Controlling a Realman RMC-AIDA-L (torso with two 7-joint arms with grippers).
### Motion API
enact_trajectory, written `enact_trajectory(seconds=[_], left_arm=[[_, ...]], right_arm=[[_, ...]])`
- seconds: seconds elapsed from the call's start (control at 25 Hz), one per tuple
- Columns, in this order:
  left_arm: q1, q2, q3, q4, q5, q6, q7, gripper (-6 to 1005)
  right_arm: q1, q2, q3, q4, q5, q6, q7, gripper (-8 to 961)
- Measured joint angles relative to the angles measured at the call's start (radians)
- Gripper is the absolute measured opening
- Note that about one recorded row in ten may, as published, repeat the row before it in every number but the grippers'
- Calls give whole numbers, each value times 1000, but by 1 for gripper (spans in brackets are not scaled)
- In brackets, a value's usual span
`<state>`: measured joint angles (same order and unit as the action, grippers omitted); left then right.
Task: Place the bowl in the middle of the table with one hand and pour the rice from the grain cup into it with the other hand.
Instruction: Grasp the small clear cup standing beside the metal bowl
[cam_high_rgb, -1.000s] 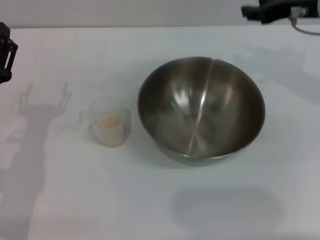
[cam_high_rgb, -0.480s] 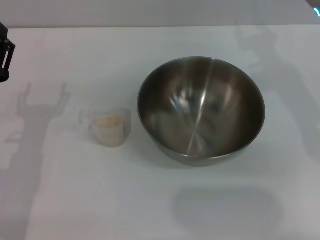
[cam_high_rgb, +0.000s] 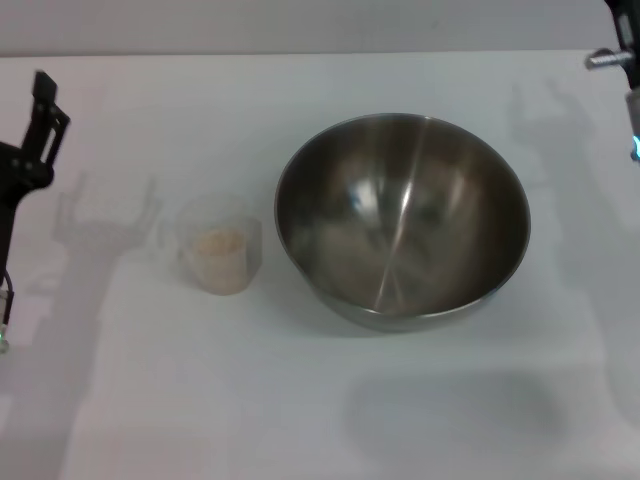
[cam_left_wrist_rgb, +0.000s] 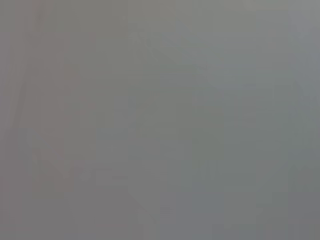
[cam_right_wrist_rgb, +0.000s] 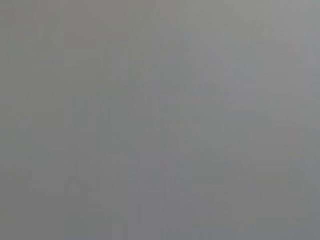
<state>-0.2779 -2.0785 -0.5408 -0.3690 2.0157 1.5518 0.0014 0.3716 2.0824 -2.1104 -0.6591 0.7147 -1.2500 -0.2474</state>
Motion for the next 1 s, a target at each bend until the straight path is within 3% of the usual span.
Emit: enact_trajectory(seconds=[0.12, 0.36, 0.56, 1.0], left_arm=[[18, 0, 59, 1, 0, 2, 0, 863], [69, 3, 169, 7, 0, 2, 7, 862], [106, 2, 261, 13, 0, -24, 13, 862], [109, 0, 289, 18, 0, -164, 21, 862]], right_arm=[[20, -4, -20, 149, -3, -121, 181, 458], [12, -5, 1, 298, 4, -185, 277, 458], [19, -7, 17, 327, 5, -183, 279, 458], [47, -8, 17, 360, 0, -187, 280, 458]])
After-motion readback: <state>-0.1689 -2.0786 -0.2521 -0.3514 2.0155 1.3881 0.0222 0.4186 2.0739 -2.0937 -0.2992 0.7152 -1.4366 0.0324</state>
